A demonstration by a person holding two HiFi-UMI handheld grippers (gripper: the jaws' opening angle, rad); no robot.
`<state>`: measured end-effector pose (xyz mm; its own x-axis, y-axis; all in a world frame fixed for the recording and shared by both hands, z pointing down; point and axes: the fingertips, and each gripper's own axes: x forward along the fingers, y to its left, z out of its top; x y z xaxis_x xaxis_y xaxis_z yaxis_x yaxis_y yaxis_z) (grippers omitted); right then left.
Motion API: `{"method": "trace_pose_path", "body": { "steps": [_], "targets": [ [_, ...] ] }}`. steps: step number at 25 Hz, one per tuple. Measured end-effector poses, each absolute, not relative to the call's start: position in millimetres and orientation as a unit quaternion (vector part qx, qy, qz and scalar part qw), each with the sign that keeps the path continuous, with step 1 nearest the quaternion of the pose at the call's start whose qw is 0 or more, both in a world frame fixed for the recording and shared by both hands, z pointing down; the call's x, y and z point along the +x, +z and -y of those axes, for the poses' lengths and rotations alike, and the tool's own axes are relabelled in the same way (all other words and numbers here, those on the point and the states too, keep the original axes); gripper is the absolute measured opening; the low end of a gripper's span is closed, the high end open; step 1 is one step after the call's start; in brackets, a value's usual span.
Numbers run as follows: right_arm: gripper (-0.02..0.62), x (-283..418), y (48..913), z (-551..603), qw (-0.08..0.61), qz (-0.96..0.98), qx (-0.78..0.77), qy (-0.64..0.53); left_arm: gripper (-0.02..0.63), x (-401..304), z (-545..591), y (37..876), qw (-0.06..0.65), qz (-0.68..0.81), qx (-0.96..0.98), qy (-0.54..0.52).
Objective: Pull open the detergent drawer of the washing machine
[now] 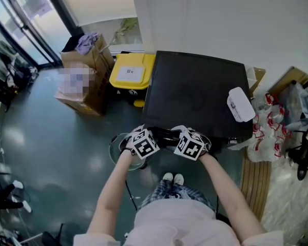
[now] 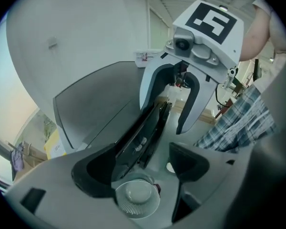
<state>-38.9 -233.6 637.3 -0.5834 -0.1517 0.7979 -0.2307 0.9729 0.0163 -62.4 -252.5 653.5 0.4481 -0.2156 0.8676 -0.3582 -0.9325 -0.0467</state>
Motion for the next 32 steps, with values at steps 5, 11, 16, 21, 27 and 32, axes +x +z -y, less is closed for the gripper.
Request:
{"method": "trace_pose_path", "body": {
  "steps": [5,11,16,21,27,32],
  "targets": [
    [0.27,-38.9,651.1,233.6,0.478,0.871,0.109,0.027,0.36,-62.7,250.7,660.1,0.066,0.157,0.841,0.514],
    [0.201,-38.8,654.7,240.5,0.498,0.856,0.135,-0.005,0.329,-65.8,253.8,662.0,0.043,0.159,0.826,0.539],
    [0.126,-36.7,656.3,251.3,0.517,0.839,0.167,-0.029,0.252,-68.1,263.5,662.9,0.01,0.179,0.817,0.548],
    [0.091,-37.6,654.4,253.9,0.537,0.822,0.182,-0.059,0.195,-71.0,269.8,663.2,-0.028,0.2,0.802,0.562],
    [0.072,-37.4,656.4,254.2,0.547,0.814,0.185,-0.067,0.129,-74.0,274.2,663.6,-0.059,0.211,0.787,0.577],
    [0.06,-39.4,654.3,254.9,0.55,0.812,0.183,-0.063,0.089,-76.6,274.8,664.6,-0.108,0.191,0.762,0.609]
  ]
}}
